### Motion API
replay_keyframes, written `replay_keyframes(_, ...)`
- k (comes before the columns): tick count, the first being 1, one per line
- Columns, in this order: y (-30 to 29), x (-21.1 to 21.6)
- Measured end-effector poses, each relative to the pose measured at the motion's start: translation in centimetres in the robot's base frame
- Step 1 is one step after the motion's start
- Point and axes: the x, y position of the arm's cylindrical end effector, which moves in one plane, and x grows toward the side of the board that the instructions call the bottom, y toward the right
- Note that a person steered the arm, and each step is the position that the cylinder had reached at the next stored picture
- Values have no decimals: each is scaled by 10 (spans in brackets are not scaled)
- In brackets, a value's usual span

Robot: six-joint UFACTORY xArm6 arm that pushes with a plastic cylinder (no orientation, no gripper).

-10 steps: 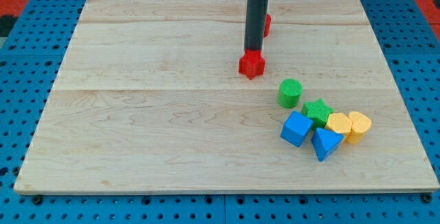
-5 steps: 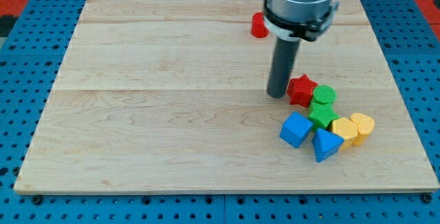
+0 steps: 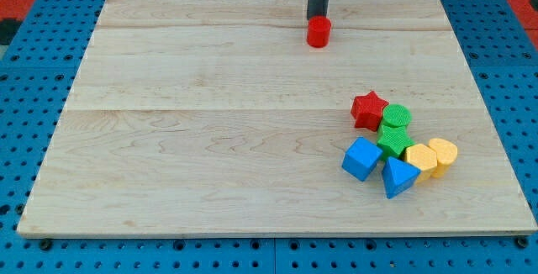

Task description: Move the red blocks to the group of blocks

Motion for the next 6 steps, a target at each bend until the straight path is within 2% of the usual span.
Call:
replay_keyframes(1,21,94)
replay_keyframes(2,12,132)
replay_keyframes(3,1,120)
replay_keyframes(4,7,177)
replay_keyframes(5,-8,187)
replay_keyframes(6,-98,200)
